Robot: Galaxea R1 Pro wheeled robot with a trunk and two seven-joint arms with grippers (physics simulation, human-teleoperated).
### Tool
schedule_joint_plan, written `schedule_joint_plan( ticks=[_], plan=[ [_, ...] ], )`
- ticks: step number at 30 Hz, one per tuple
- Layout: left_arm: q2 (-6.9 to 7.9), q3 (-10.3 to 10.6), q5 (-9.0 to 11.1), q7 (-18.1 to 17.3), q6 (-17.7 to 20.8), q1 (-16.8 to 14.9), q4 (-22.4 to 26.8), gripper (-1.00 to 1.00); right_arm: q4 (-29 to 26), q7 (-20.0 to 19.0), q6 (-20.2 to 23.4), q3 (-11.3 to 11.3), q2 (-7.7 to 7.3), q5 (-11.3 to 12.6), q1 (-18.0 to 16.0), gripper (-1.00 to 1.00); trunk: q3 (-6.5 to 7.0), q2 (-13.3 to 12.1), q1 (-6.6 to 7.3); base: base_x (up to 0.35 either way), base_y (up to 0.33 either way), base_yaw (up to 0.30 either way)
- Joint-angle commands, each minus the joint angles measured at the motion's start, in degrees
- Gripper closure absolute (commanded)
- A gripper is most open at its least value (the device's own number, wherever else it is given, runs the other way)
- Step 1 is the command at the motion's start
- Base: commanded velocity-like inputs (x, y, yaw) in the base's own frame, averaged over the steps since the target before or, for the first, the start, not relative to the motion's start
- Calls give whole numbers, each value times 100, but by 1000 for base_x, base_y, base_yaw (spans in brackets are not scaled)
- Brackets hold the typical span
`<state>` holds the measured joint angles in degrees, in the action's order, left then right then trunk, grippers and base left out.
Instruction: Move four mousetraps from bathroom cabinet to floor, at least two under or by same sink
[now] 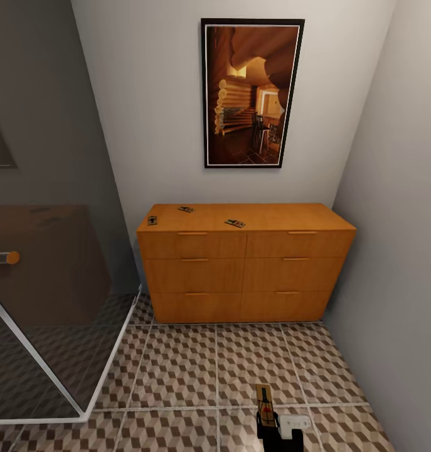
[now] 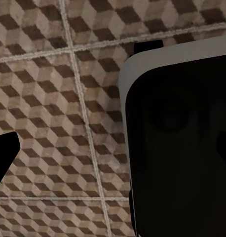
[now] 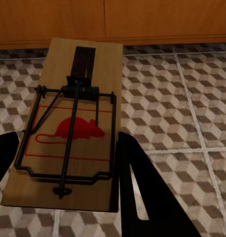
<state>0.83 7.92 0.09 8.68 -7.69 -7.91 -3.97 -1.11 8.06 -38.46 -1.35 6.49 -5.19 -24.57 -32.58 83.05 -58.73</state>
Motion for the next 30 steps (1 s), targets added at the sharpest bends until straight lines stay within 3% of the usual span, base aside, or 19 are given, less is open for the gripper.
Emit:
schedule_joint_plan(
  ticks=[1,30],
  plan=[
    [-1,42,0,19,-40,-9,-25,-100,5,24,-12,-14,1,-43,-4,100,-5,3,0,0,0,0],
    [-4,42,0,19,-40,-9,-25,-100,5,24,-12,-14,1,-43,-5,100,-5,3,0,0,0,0]
  ],
)
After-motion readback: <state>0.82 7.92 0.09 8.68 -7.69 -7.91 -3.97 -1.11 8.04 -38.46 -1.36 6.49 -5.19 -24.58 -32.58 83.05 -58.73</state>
